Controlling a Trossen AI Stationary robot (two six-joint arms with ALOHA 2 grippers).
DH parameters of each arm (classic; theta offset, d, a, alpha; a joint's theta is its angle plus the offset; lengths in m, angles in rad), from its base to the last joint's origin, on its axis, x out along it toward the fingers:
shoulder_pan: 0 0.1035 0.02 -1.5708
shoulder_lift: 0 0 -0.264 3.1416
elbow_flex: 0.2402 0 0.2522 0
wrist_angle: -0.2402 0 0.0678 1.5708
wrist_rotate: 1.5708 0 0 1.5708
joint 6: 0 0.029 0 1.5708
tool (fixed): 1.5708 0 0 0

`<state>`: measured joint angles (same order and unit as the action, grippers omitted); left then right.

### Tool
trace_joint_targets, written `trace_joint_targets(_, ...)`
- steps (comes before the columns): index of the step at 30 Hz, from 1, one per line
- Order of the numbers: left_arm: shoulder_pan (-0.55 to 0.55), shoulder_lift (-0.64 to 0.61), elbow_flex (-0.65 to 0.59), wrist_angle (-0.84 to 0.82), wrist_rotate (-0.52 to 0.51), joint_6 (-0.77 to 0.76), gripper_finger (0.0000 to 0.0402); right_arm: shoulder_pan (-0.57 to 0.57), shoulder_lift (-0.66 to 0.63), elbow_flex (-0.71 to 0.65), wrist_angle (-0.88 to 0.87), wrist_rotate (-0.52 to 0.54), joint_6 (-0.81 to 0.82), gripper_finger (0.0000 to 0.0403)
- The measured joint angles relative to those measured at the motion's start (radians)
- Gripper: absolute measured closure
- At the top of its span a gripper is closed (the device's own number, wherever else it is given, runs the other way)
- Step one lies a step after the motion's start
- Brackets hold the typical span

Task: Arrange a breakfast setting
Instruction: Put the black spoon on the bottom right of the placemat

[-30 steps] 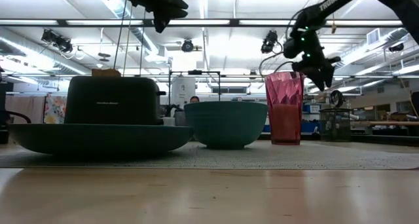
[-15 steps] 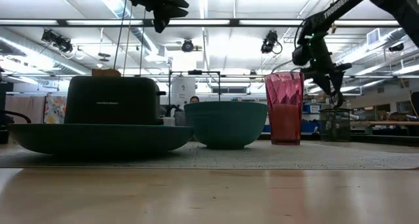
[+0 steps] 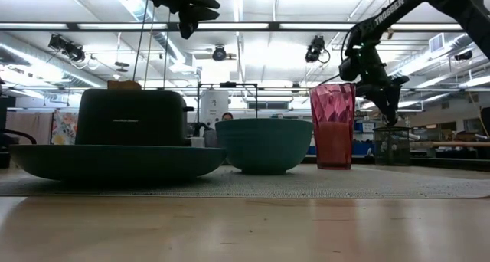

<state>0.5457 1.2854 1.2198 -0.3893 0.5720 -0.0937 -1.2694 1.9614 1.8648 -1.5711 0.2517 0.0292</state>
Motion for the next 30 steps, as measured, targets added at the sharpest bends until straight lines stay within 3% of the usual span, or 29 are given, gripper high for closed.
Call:
trace_joint_targets(10, 0.001, 0.0, 0.0, 0.025, -0.001, 0.001, 0.0287, 0.0, 0.0, 0.035, 0.001, -0.022, 0.005, 0.0281)
trace_joint_targets(21, 0.001, 0.0, 0.0, 0.042, -0.002, 0.003, 0.0287, 0.0, 0.0, 0.056, 0.004, -0.095, 0.046, 0.0388)
trace_joint_targets(30, 0.001, 0.0, 0.0, 0.041, -0.002, 0.0, 0.0287, 0.0, 0.0, 0.056, 0.007, -0.099, 0.04, 0.0391)
